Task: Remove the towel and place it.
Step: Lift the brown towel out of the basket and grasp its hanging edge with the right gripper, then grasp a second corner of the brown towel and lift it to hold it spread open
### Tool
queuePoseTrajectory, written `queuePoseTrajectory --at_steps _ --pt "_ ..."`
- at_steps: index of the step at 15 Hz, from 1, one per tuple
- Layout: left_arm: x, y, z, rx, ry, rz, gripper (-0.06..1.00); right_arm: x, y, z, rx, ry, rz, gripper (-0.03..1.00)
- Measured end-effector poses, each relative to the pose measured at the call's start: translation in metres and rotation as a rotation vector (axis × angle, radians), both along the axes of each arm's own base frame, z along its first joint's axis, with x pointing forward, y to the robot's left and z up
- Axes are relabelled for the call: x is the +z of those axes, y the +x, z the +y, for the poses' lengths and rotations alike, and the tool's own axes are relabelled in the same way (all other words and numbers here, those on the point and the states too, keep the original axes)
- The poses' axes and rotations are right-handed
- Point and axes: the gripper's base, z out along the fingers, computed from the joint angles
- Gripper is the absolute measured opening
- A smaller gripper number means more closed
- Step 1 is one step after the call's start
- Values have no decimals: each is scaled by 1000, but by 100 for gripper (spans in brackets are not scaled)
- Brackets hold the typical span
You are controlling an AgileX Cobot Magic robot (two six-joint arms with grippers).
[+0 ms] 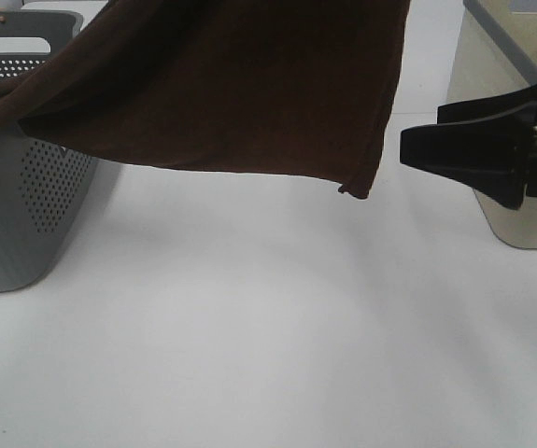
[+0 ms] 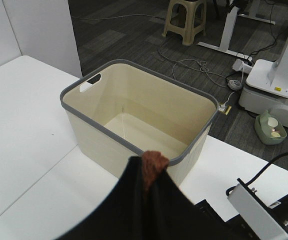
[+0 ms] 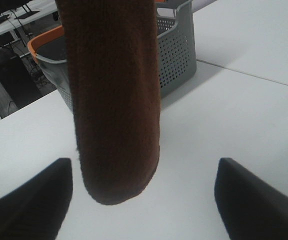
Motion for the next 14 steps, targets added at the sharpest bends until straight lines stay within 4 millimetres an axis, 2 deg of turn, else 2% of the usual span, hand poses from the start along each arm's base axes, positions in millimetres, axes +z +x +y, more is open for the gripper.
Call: queuePoseTrajectory --at_steps 5,11,14 --pt "3 1 -1 2 -23 -17 0 -10 10 2 24 26 15 74" --pt "3 1 -1 2 -26 -17 0 0 19 6 56 46 -24 74" --pt "2 1 -1 1 -25 -15 0 -6 15 33 107 -42 -45 74"
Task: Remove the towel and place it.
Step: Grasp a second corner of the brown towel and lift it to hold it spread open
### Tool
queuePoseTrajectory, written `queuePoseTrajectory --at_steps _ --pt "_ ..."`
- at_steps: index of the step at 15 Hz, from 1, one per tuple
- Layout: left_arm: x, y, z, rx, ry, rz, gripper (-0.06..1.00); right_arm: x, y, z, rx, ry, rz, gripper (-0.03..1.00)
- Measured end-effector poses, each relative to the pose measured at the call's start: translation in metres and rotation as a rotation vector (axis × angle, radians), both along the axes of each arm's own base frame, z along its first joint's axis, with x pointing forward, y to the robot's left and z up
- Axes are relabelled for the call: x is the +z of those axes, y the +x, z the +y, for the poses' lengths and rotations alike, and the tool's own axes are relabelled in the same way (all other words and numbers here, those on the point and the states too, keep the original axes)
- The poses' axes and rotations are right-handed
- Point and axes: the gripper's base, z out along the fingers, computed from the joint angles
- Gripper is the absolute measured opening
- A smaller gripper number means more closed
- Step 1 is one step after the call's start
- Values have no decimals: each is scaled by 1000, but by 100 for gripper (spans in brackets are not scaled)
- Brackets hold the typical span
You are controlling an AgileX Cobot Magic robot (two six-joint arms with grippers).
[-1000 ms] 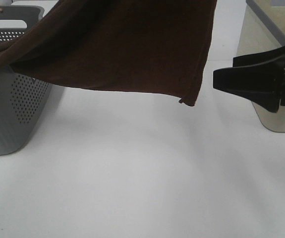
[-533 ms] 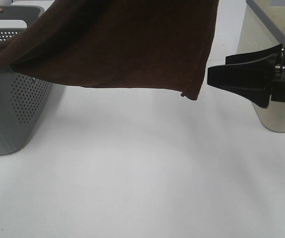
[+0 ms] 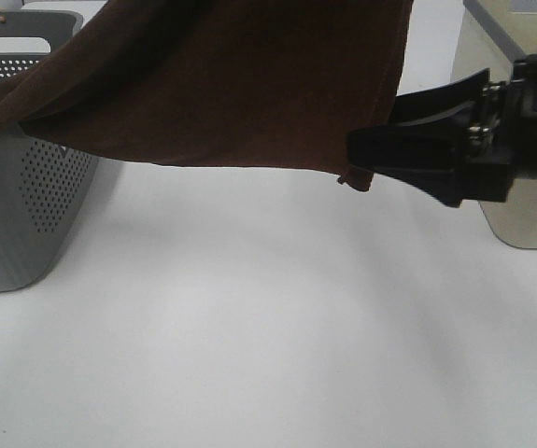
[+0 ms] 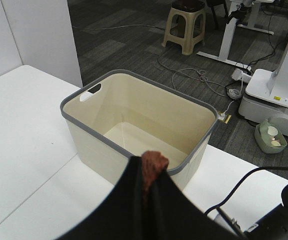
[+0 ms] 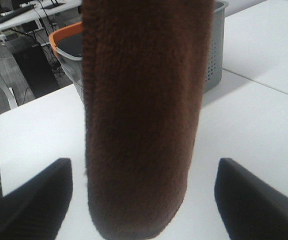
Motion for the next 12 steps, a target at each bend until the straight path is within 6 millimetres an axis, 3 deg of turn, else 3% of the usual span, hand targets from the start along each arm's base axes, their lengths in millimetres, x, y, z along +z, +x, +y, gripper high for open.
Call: queuePoseTrajectory --at_steps 4,10,12 --pt "-1 1 -1 1 3 1 0 -2 9 13 -55 -98 -15 69" --pt "-1 3 1 21 20 -24 0 -8 16 15 -62 -107 10 8" --pt "-1 4 1 29 26 -36 0 -7 17 15 -75 -99 23 0"
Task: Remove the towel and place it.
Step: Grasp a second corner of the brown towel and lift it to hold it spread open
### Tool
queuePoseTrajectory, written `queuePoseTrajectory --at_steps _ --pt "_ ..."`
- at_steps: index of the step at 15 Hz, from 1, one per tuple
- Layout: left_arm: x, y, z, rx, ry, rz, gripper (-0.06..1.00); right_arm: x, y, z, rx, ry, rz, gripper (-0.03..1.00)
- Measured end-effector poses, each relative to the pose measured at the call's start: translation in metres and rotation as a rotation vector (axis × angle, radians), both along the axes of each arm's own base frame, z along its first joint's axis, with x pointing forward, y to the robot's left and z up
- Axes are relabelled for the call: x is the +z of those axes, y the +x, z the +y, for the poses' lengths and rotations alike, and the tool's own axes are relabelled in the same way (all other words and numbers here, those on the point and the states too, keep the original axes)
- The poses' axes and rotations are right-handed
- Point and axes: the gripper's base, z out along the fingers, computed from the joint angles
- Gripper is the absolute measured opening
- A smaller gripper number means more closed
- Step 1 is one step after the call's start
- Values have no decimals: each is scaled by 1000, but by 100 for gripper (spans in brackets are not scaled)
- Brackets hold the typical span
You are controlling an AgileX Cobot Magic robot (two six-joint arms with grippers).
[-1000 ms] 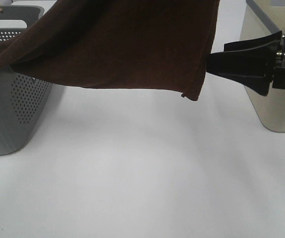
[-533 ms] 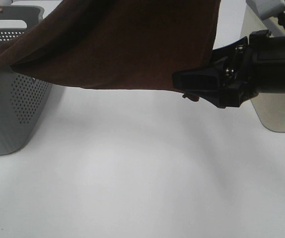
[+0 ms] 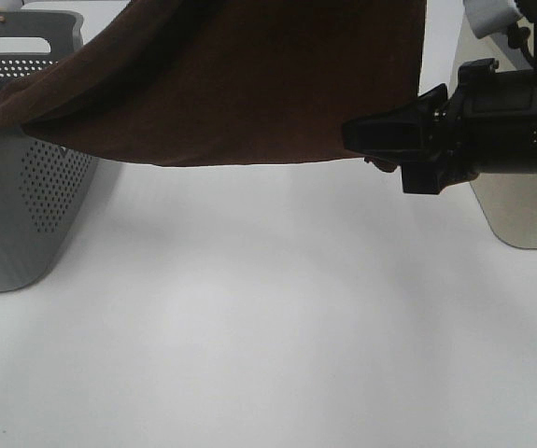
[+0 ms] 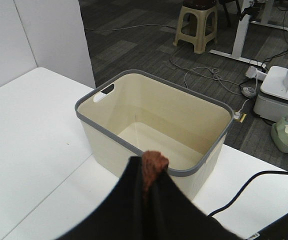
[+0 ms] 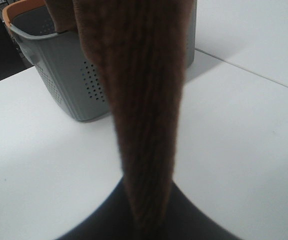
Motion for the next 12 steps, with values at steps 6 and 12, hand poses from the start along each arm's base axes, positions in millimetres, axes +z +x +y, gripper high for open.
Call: queuePoseTrajectory --at_steps 6,12 --pt "-56 52 -10 320 266 -14 0 32 1 -8 -159 -62 352 0" --pt "-96 75 -33 340 327 -1 0 117 16 -56 -621 -476 439 0"
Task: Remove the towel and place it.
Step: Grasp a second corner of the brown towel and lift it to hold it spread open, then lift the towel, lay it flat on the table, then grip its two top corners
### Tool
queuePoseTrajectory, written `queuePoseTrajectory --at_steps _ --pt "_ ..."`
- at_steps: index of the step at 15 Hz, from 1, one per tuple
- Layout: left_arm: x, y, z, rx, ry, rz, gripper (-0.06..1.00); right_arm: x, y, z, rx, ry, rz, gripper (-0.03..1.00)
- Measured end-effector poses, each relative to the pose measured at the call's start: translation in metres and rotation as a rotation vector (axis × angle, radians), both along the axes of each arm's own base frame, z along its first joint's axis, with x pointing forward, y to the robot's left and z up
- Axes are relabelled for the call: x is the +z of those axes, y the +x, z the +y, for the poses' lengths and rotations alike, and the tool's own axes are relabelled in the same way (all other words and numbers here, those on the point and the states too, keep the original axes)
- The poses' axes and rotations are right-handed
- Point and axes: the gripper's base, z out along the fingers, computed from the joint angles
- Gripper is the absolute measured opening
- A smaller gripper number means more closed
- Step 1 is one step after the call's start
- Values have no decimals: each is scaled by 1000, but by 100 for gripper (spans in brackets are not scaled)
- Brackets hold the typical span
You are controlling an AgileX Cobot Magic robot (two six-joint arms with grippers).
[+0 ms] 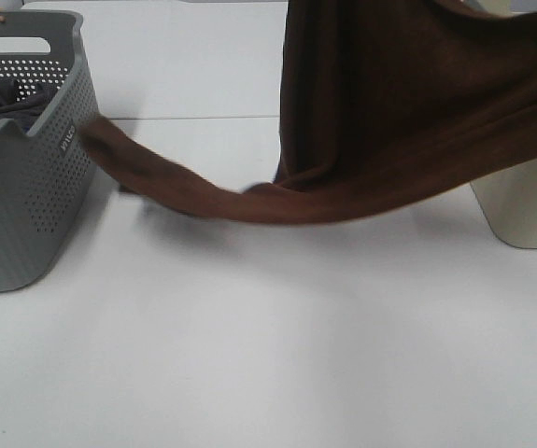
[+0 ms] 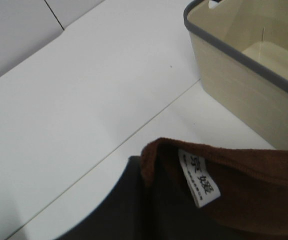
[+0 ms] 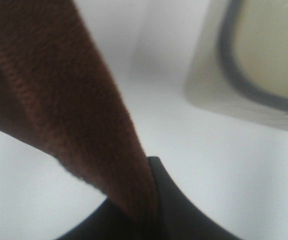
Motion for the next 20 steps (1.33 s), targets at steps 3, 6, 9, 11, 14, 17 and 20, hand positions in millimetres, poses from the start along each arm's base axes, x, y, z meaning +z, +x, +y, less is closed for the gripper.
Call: queuePoseTrajectory --at_steps 3,6,9,11,14,17,20 --pt "29 -8 14 24 -52 -91 0 50 2 -4 -32 -1 -146 0" --pt "50 -14 40 125 -12 -144 0 85 2 3 24 96 -277 0" --pt "41 6 63 234 15 -82 0 82 14 9 58 115 -307 0" --pt "27 33 83 289 -18 -9 0 64 41 18 87 98 -302 0" --pt "-12 102 114 329 -135 5 0 22 118 39 166 42 -391 0" --pt "-22 140 132 305 -221 -149 0 27 165 50 187 17 -558 0" --pt "20 145 151 198 -381 -470 0 109 174 52 192 24 -859 0"
